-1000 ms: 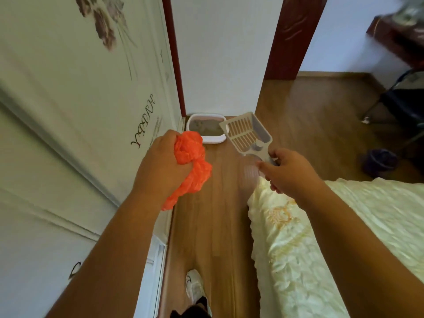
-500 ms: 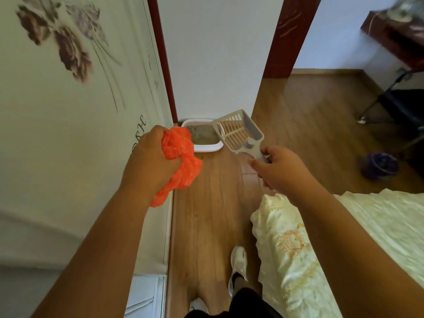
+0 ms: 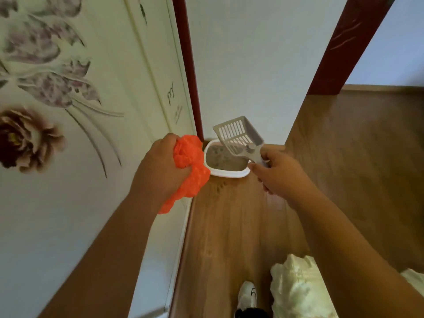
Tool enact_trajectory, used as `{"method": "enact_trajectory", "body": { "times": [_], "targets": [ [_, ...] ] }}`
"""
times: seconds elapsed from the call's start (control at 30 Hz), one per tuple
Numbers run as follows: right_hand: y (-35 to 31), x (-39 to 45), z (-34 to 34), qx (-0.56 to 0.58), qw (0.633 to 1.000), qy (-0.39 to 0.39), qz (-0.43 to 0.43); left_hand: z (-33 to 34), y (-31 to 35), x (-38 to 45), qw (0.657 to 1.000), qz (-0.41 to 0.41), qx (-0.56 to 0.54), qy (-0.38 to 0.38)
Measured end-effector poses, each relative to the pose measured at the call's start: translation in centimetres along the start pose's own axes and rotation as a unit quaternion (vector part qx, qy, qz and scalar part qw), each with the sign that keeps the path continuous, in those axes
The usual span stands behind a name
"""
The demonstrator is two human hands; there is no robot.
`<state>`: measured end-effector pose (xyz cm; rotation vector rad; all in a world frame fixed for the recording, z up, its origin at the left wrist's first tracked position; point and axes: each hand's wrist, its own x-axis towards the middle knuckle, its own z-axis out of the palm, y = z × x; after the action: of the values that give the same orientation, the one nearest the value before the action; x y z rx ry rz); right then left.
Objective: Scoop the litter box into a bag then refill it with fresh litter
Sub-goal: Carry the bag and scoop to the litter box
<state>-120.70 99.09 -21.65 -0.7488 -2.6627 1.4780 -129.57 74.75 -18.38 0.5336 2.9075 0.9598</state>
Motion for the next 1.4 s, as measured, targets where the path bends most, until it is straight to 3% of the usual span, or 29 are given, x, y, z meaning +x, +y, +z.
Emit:
{"method": "enact_trajectory", "body": {
  "times": [0.33, 0.93, 1.4],
  "targets": [
    [-2.7, 12.5, -2.6, -0.007, 1.0, -0.018, 0.002, 3.3, 2.5, 12.9, 0.999, -0.002, -0.043, -0.015],
    [-5.6, 30.5, -3.6, -0.047, 0.995, 0.058, 0.067, 8.4, 0.7, 37.1, 0.993, 0.087, -0.027, -0.077],
    [-0.2, 44.0, -5.4, -0.056, 0.994, -0.069, 0.057, 15.0, 1.1, 43.2, 0.999, -0.017, -0.015, -0.045]
  ]
}}
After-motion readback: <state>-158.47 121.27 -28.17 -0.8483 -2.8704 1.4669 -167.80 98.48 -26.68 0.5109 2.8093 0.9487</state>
